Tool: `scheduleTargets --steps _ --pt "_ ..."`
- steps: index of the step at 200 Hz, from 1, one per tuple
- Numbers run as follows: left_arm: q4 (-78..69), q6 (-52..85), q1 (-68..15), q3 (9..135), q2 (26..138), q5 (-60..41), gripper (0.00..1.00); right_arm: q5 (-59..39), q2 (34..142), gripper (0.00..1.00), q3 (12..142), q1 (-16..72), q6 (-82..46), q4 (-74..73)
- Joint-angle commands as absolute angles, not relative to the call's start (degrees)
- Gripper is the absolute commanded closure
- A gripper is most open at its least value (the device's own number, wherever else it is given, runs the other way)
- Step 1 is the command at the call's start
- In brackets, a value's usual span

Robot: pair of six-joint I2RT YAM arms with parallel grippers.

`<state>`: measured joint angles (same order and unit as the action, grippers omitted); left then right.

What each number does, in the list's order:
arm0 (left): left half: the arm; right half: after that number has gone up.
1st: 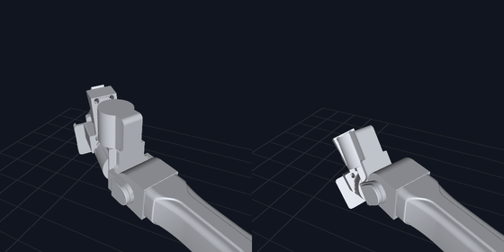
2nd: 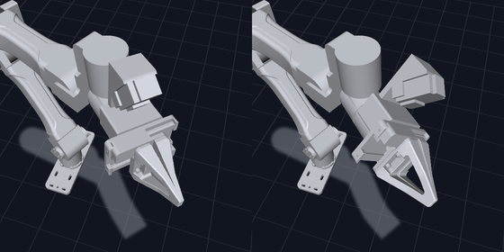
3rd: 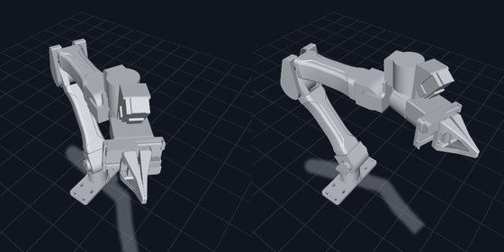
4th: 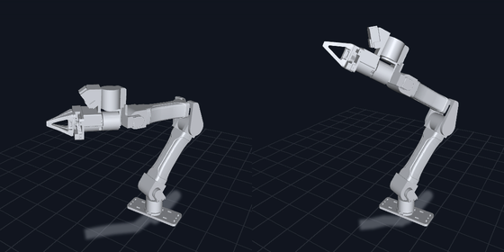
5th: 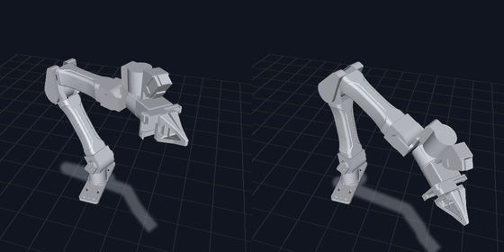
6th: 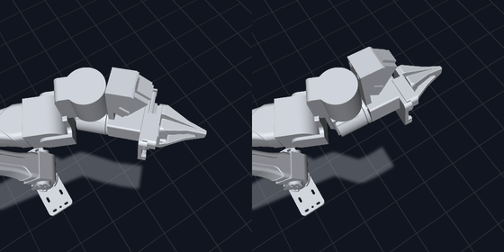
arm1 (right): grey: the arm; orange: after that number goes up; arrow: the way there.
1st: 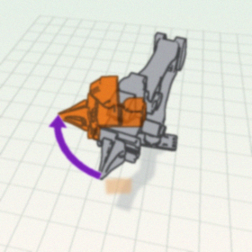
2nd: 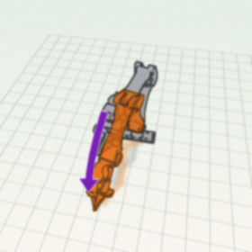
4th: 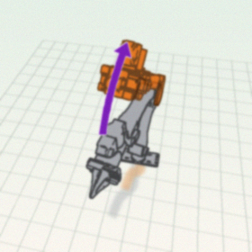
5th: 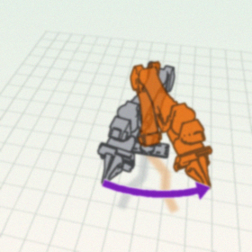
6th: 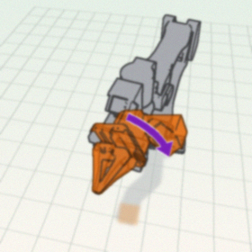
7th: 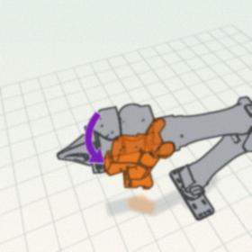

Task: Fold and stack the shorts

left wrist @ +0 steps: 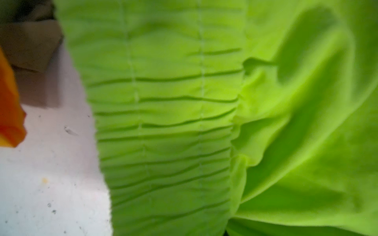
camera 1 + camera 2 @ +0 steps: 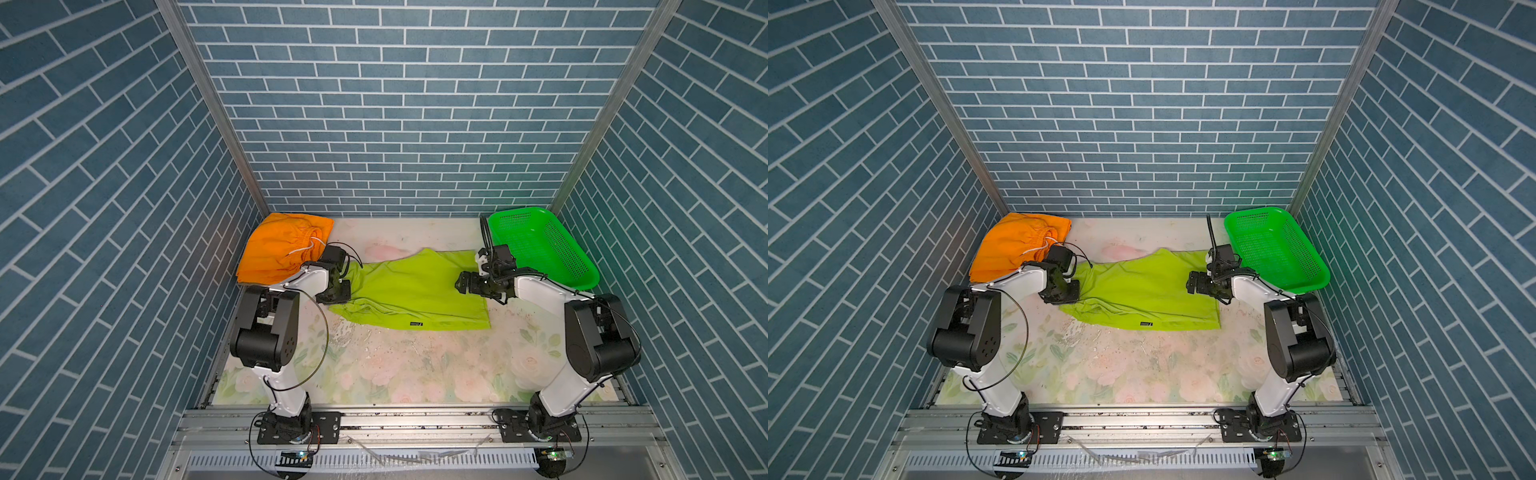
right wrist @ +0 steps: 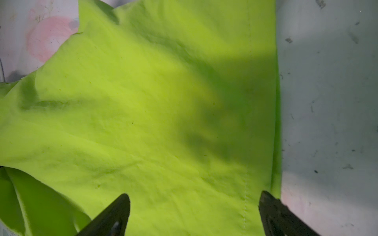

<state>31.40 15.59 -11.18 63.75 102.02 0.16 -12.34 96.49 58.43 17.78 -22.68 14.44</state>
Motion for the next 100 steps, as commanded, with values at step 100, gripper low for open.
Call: scheduleTargets --steps 100 --pt "47.92 9.58 -17.92 75.33 100.79 6.87 1.00 -12.76 90.39 0.02 54.80 18.44 -25.70 13.97"
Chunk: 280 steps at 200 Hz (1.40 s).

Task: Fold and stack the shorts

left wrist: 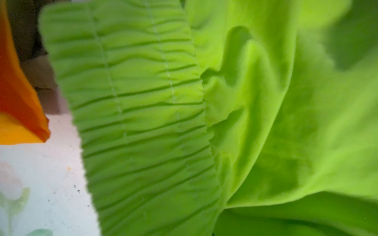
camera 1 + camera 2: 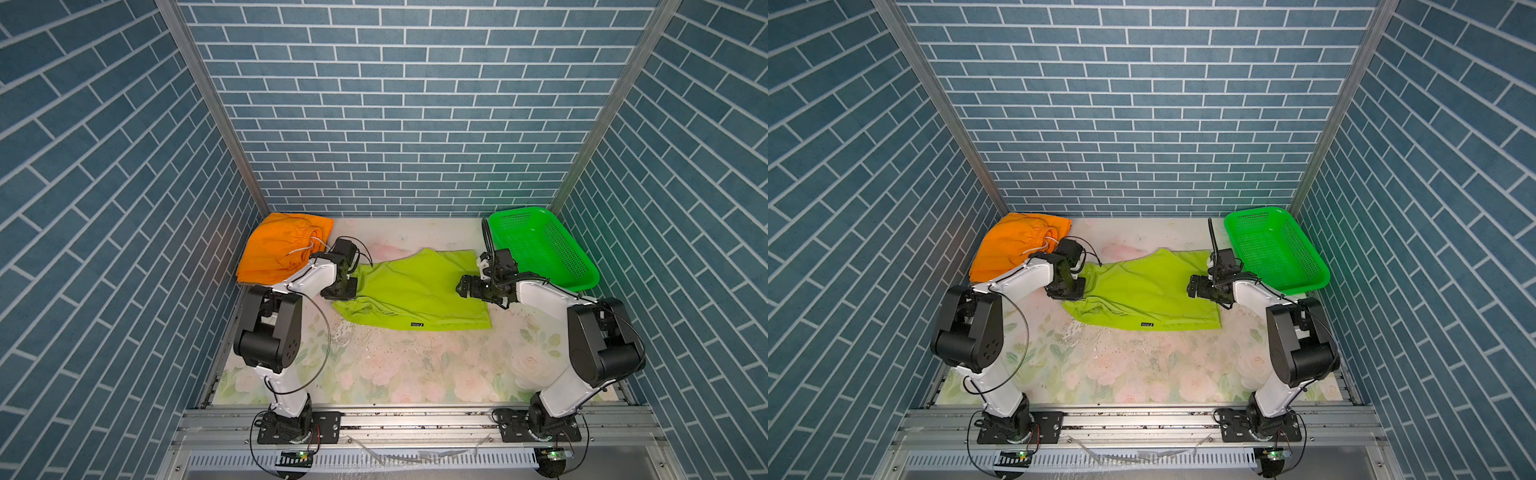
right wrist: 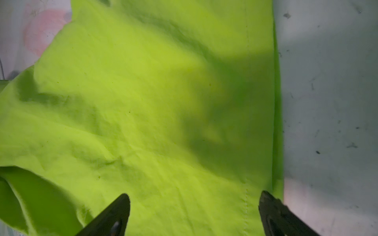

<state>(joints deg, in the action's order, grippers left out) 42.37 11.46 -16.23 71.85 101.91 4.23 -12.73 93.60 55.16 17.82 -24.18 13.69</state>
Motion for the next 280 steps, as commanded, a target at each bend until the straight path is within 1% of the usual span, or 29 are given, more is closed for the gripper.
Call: scheduleTargets --steps 1,14,28,49,91,144,186,210,224,248,264,280 --pt "48.04 9.54 -17.97 75.46 100.80 6.95 1.00 -12.75 90.37 0.01 54.82 18.49 -25.73 13.97" --pt "50.39 9.26 -19.06 77.87 100.85 8.10 1.00 -12.81 89.57 0.02 55.23 19.18 -26.30 14.06" --pt "53.41 8.45 -20.66 81.16 101.05 11.71 1.00 -12.92 88.60 0.01 55.50 20.63 -27.51 13.49" --pt "57.68 7.70 -23.48 86.63 100.96 16.08 1.00 -11.89 88.35 0.01 55.76 25.20 -30.10 10.98" --pt "61.83 6.68 -26.91 93.95 100.38 18.80 1.00 -2.43 97.22 0.01 62.04 37.89 -29.82 11.50" --pt "61.70 6.60 -27.60 93.41 99.16 19.42 1.00 7.40 106.44 0.02 67.13 49.87 -29.06 11.51" --pt "60.61 6.34 -27.61 92.58 98.71 19.75 1.00 12.70 112.52 0.01 70.09 55.67 -27.47 14.23" --pt "60.43 6.41 -27.64 92.61 98.96 19.69 1.00 14.09 114.26 0.01 71.32 56.38 -26.63 16.17" --pt "60.71 6.05 -27.62 93.07 99.04 19.69 1.00 14.20 112.54 0.02 71.38 56.10 -26.25 16.90" --pt "61.67 4.56 -27.64 94.36 99.30 20.20 1.00 13.68 104.31 0.01 69.11 53.97 -25.47 16.39" --pt "63.01 3.57 -27.67 95.96 99.80 20.76 1.00 10.99 97.75 0.01 66.00 49.83 -26.92 16.61" --pt "64.23 3.03 -28.23 97.87 100.21 21.04 1.00 7.43 91.50 0.02 61.63 43.64 -28.58 16.10"
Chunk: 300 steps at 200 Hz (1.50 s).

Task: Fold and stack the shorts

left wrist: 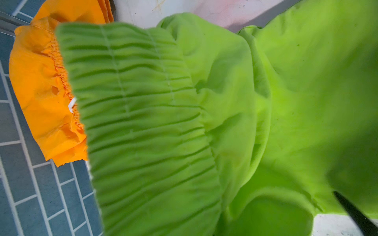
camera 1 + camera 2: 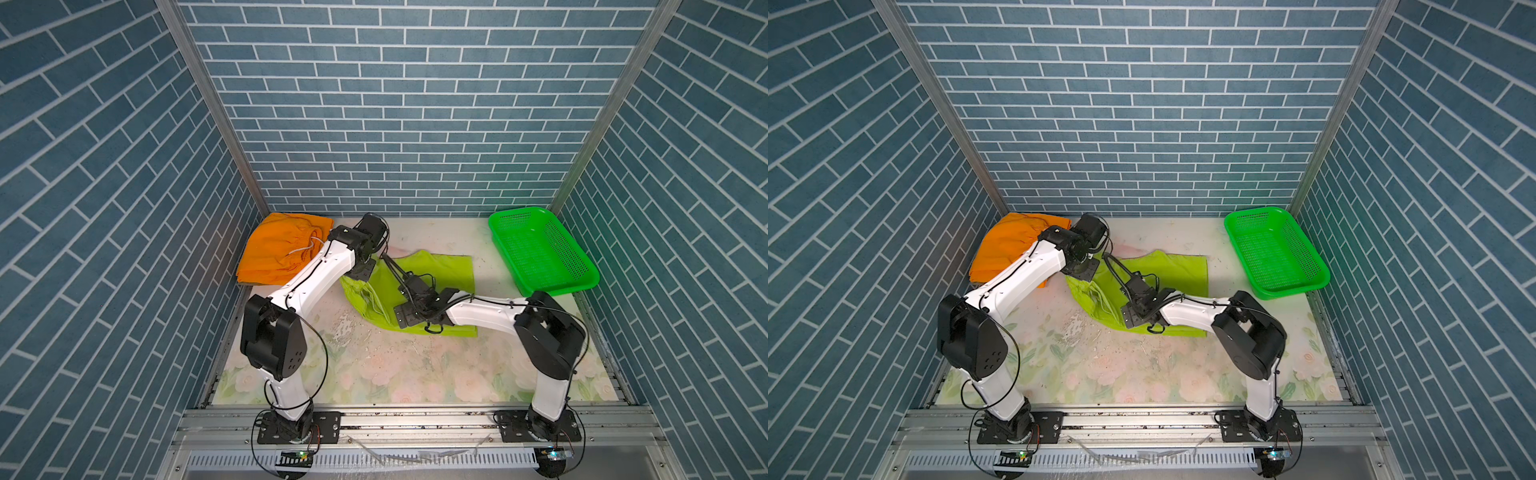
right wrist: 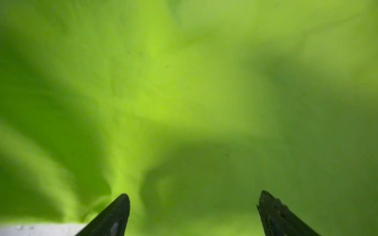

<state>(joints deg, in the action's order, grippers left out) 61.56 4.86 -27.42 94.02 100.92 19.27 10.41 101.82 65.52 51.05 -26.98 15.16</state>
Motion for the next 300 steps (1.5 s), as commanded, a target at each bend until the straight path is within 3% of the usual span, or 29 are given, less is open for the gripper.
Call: scheduleTargets --steps 1,33,101,186,221,250,266,284,300 --pt "64.28 2.97 -28.26 98.02 100.25 20.98 1.00 7.28 91.06 0.02 61.36 43.26 -28.61 15.96" --pt "66.55 3.01 -32.16 103.46 102.43 22.36 1.00 2.69 83.85 0.01 55.32 32.40 -28.39 15.80" --pt "72.57 5.99 -42.19 117.23 112.68 23.31 1.00 -13.53 82.42 0.02 48.11 17.50 -31.21 11.16" --pt "78.26 11.74 -48.33 141.12 130.91 15.36 0.96 -21.42 78.57 0.02 39.44 14.07 -35.47 5.02" --pt "73.29 13.76 -48.43 140.79 133.86 9.94 0.96 -22.32 75.41 0.02 36.42 13.41 -37.08 3.61" --pt "66.31 15.76 -49.04 137.29 134.31 4.87 0.91 -22.68 74.23 0.02 34.96 13.44 -37.37 3.82" --pt "60.74 17.20 -49.38 133.88 134.01 1.84 0.79 -22.57 73.48 0.01 34.14 13.36 -37.59 3.63" --pt "54.46 18.71 -49.50 129.65 133.28 -1.49 0.78 -22.50 72.20 0.01 33.08 13.44 -38.06 3.52" --pt "48.63 19.75 -49.49 126.01 131.75 -4.02 0.62 -22.41 71.21 0.01 32.48 13.38 -38.14 4.06"
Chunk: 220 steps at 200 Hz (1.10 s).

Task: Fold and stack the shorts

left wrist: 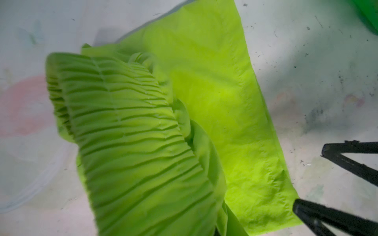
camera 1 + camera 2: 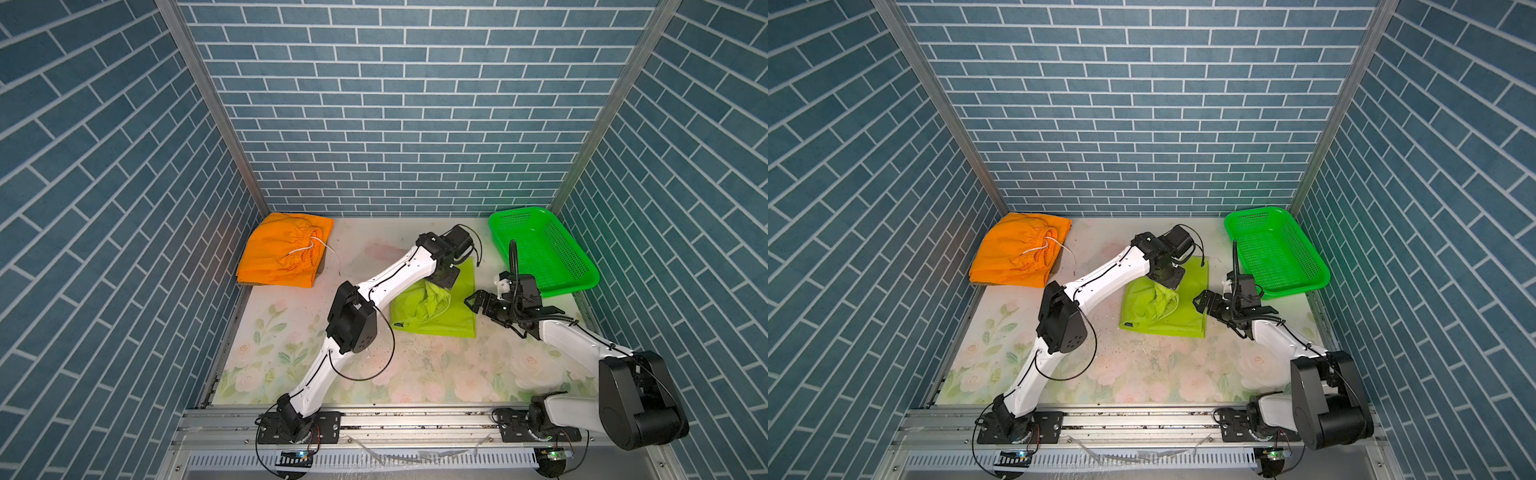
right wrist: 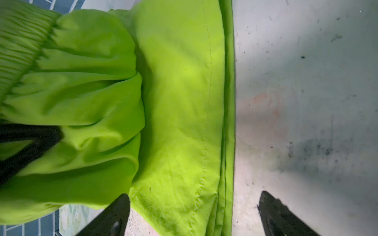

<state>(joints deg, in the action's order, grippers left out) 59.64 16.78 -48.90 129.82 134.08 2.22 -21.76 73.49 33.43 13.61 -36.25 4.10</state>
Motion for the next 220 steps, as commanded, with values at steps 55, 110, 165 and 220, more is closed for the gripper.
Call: scheduleTargets --steps 55,110,165,220 --pt "42.56 14.36 -47.09 119.96 116.21 5.66 0.00 -18.48 67.87 0.02 34.09 13.84 -34.80 9.62" --pt "21.08 25.93 -37.33 87.88 97.25 -5.45 0.00 -6.85 72.11 0.01 44.89 22.56 -28.72 16.74" --pt "-3.48 42.38 -37.51 73.30 103.62 -16.49 0.00 4.26 86.80 0.02 51.90 26.68 -25.48 16.99" --pt "-7.30 44.03 -37.01 67.86 108.01 -15.41 0.00 11.17 95.86 0.01 50.54 26.66 -21.87 16.23"
